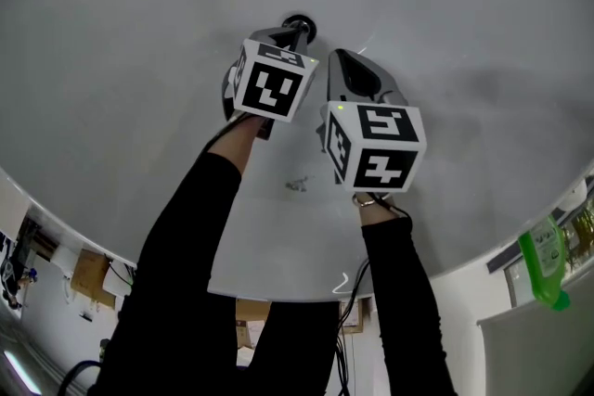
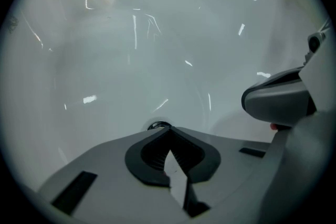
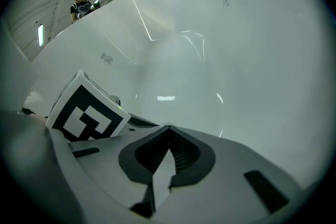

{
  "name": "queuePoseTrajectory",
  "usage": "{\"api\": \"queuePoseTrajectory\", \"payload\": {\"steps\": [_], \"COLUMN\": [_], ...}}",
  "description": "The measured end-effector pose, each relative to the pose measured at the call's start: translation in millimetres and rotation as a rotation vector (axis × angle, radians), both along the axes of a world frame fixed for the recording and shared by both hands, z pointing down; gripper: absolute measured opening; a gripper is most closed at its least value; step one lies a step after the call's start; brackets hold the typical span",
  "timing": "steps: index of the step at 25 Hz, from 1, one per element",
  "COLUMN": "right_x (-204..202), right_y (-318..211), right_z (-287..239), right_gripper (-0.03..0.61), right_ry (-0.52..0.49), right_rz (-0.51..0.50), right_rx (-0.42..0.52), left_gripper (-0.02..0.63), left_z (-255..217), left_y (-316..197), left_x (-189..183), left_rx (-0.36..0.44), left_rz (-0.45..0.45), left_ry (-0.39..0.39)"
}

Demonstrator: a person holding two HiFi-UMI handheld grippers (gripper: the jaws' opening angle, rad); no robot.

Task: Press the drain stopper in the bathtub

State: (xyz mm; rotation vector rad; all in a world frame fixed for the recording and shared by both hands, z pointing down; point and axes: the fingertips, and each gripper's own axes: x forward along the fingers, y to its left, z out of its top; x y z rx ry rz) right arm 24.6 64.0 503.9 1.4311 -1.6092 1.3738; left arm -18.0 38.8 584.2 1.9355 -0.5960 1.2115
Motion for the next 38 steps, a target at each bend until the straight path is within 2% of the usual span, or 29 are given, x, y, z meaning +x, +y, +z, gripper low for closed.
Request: {"api": "queuePoseTrajectory", "payload": {"steps": [4,7,20,26,32,35,38], "right_x": [-4,-3,-8,-6,-3,1,1], "right_y": [4,7,17,22,26,27,27], "right_z": [13,24,47,55,59,61,62], "right_gripper": [0.002,0.002,0.002,0.002,0.002,0.002,0.002], "right_ry": [-0.003,-0.010,-0.019,-0.025,-0.028,-0.032,-0.035], "right_rz": [-0.008,0.023,0.031,0.042,0.065,0.084,0.085], "right_rx": [-0.013,-0.026,-0.064,-0.080,-0.090,-0.095,-0.094], "left_gripper": [0.005,0.005,0.005,0.005,0.005,0.005,0.005], "left_z": [15,27,59,62,63,65,66], "left_y": [0,-1,14,14,15,15,15], "left_x": [-4,-7,-3,-3,-3,-1,-2], "left_rx": [0.001,-0.001,-0.055,-0.036,-0.054,-0.078,-0.060], "left_rz": [0.005,0.011,0.049,0.053,0.112,0.106,0.093], "left_ry": [-0.011,-0.021,-0.048,-0.065,-0.091,-0.092,-0.108]}}
